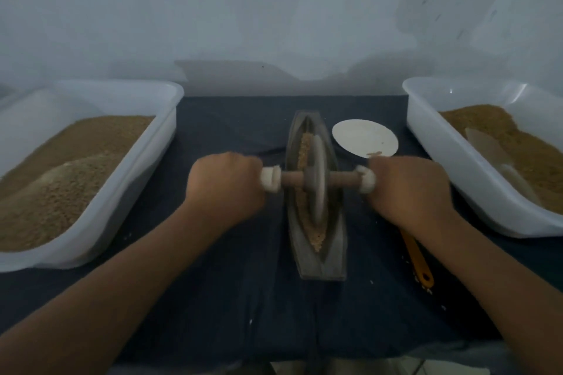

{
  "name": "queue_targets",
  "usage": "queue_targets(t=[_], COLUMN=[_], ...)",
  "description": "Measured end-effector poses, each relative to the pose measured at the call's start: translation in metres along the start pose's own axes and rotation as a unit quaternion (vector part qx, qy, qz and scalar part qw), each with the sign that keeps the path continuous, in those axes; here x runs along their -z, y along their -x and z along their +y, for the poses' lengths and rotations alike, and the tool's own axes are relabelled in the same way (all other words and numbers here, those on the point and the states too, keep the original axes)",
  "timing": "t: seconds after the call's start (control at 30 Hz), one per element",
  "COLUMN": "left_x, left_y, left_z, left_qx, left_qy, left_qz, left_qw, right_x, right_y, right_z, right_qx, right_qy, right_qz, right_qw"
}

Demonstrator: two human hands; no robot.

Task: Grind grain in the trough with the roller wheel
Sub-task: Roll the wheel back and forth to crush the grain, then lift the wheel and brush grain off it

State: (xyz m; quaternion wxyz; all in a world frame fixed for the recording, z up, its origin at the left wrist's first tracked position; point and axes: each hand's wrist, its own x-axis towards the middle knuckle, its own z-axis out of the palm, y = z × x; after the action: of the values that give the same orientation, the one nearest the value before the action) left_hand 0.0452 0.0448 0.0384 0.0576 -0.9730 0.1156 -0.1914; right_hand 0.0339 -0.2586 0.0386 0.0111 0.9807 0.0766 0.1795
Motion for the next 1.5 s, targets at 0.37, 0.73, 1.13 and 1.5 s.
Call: queue_targets(t=[0.37,0.73,1.13,1.5], left_x=[-0.003,-0.001,-0.019,-0.024], left_y=[-0.086,0.012,0.031,0.031], left_z=[-0.001,-0.008,-0.001,0.002], left_qx=[0.008,-0.025,0.089,0.143], left_qy=[0.029,0.055,0.156,0.294], left_qz=[-0.030,-0.057,-0.027,-0.045], left_qw=[0.999,0.997,0.983,0.944], right_x=[-0.019,0.028,0.086,0.039], right_y=[-0.068,0.019,0.019,0.082], right_z=[0.001,-0.004,0.006,0.023], right_qx=[-0.067,0.061,-0.035,-0.164], right_qy=[0.017,0.032,-0.349,-0.149], right_qz=[-0.014,-0.034,0.112,-0.112], right_qw=[0.997,0.997,0.930,0.969])
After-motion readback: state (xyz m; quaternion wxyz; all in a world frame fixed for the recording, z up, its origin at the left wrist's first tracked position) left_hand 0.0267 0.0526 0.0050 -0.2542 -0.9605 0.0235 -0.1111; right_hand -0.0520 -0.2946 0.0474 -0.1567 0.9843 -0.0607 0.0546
